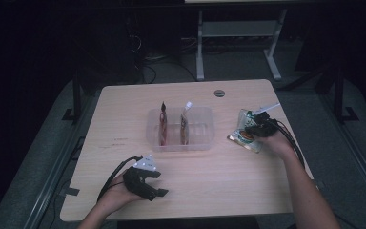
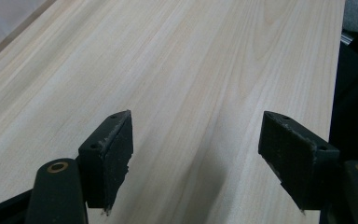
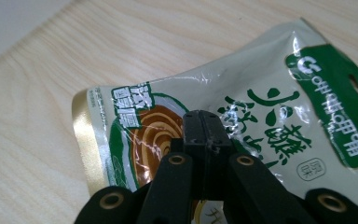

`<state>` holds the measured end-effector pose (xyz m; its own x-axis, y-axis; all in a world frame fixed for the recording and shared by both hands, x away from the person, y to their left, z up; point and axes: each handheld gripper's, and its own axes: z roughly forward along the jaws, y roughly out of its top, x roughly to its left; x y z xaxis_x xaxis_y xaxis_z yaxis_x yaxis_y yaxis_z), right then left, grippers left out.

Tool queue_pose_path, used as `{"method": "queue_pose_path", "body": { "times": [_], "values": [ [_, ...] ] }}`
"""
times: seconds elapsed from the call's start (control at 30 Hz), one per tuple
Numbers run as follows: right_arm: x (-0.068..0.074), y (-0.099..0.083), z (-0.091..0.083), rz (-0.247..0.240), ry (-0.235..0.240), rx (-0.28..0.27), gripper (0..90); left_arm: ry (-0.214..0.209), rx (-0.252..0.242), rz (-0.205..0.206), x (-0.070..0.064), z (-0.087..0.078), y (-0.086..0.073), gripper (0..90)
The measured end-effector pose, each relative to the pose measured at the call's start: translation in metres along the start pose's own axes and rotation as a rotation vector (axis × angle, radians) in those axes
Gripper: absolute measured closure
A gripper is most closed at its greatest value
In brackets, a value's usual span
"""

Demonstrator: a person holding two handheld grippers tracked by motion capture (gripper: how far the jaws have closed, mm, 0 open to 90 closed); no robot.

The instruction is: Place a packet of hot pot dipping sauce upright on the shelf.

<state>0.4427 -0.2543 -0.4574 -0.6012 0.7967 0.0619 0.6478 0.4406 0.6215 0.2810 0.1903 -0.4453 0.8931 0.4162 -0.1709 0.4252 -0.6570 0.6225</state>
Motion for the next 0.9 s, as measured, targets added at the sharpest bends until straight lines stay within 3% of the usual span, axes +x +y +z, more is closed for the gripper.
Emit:
{"method": "queue_pose_path", "body": {
  "times": [0.17,0.37,0.9],
  "values": [
    [0.001,-0.002,0.004,-0.006,-0.004,0.007,90.0,-0.004,0.002,0.006,-0.001,0.002,0.001,25.9],
    [0.011,-0.001,0.005,-0.036,0.053,0.037,90.0,-0.009,0.004,0.001,0.0,0.003,0.001,25.9],
    [0.061,-0.016,-0.007,-0.151,0.173,0.082,90.0,-0.005,0.003,0.006,-0.002,0.002,0.002,25.9]
  ]
}}
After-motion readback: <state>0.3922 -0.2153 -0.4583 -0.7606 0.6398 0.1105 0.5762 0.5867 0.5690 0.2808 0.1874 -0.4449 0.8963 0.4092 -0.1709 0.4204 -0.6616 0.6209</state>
